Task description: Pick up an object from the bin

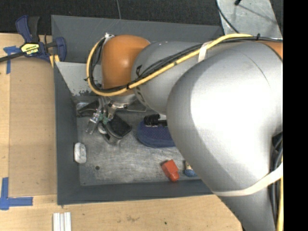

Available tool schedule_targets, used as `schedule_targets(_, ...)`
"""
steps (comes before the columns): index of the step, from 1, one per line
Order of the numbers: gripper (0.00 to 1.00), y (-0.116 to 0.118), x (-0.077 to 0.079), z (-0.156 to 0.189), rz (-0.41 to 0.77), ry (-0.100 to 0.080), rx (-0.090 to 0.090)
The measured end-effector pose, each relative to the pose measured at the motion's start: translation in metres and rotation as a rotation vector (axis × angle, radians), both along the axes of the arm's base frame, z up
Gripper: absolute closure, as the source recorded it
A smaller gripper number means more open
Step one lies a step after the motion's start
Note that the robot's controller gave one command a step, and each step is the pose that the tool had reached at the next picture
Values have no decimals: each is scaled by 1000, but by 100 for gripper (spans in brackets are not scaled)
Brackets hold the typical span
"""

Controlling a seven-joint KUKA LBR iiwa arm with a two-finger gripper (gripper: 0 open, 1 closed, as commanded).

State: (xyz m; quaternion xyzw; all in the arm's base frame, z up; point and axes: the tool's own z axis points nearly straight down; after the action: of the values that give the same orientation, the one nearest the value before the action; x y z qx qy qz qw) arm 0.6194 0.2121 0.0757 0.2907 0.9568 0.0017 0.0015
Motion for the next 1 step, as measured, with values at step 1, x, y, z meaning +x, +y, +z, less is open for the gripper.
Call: schedule_targets(1,100,0,2,2,0,-5,1)
